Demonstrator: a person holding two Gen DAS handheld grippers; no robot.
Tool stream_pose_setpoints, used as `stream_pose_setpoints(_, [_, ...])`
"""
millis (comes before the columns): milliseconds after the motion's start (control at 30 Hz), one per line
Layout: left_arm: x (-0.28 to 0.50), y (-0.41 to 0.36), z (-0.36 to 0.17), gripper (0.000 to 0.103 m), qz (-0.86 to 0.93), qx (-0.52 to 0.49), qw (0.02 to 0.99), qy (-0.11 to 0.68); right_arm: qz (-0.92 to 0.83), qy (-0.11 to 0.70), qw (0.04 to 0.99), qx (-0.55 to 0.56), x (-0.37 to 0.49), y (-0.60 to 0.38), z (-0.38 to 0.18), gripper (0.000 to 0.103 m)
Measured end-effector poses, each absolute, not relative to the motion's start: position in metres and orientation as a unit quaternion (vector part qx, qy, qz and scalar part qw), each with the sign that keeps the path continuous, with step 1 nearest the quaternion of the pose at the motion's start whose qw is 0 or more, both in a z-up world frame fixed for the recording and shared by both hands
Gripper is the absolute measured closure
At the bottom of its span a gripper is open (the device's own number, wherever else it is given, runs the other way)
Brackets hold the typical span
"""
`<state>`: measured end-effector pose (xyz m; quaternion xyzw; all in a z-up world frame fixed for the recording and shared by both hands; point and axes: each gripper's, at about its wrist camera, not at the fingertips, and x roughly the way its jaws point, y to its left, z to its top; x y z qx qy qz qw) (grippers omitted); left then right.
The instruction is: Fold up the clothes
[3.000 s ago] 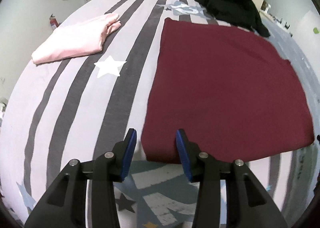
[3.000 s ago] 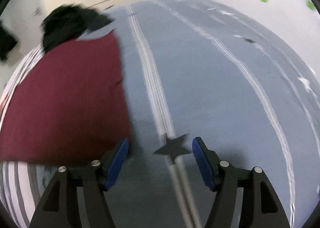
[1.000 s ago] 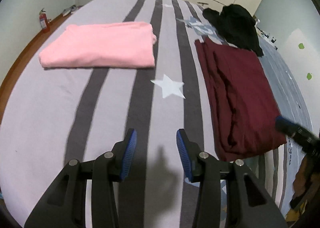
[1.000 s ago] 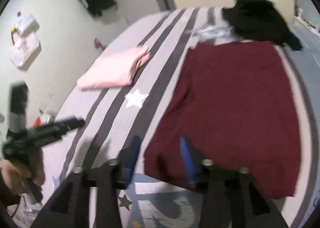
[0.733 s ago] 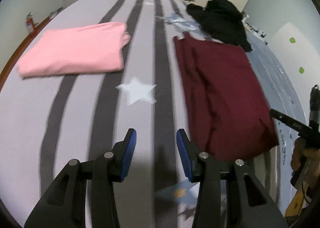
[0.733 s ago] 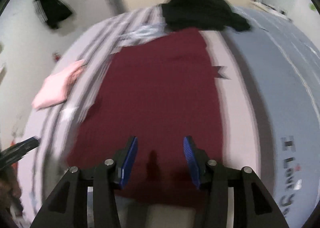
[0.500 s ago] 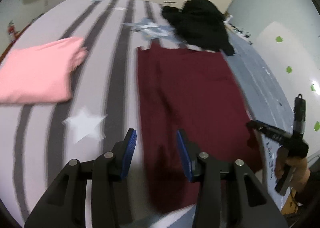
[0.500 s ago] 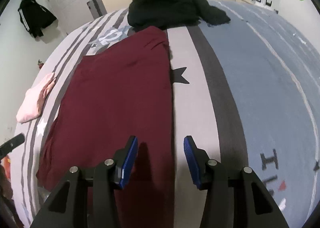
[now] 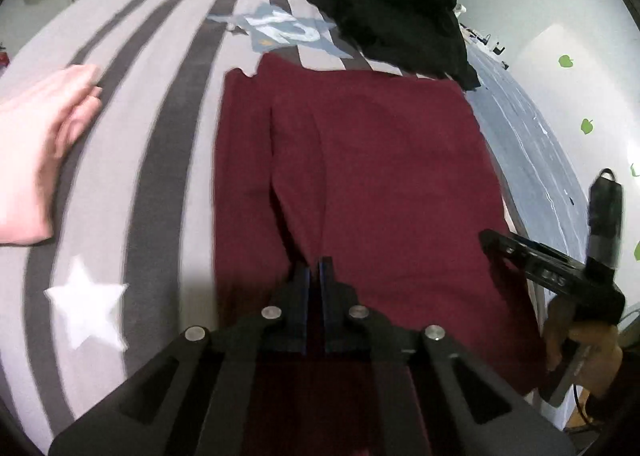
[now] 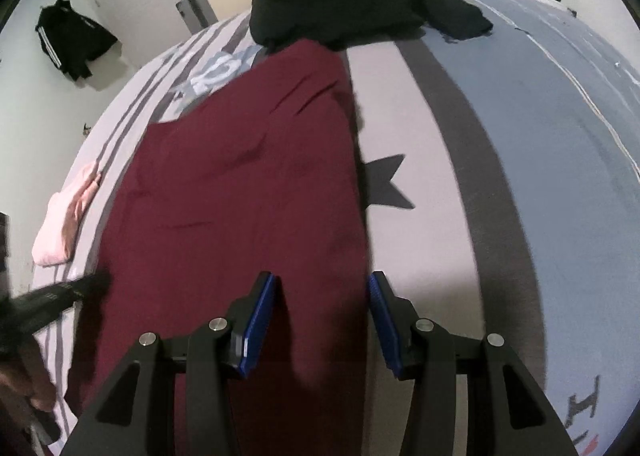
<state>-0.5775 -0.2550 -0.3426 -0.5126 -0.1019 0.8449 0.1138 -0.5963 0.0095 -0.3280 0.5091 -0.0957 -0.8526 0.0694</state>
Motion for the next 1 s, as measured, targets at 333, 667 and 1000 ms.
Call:
stream_pose_setpoints(333, [-0.586,-0.288,-0.336,0.102,0.864,-0.488,0.062,-0.104,-0.869,-0.065,0.064,0.486,-0.591,0.002,-0.322,0.053])
stream_pose_setpoints(667, [-0.677,-0.215,-0.346,0.102,0.872,-0.473,0.123,-0.032,-0.898,-0.036,0.067,0.434,-0.662,-0.015,-0.293,0.068])
stream_pose_setpoints(1000, [-0.680,-0.260,-0.348,0.102,0.875,-0.473,0.071,-0.072,-0.881,-0.071,0.046,0.466,-0.719,0.001,-0.324,0.095])
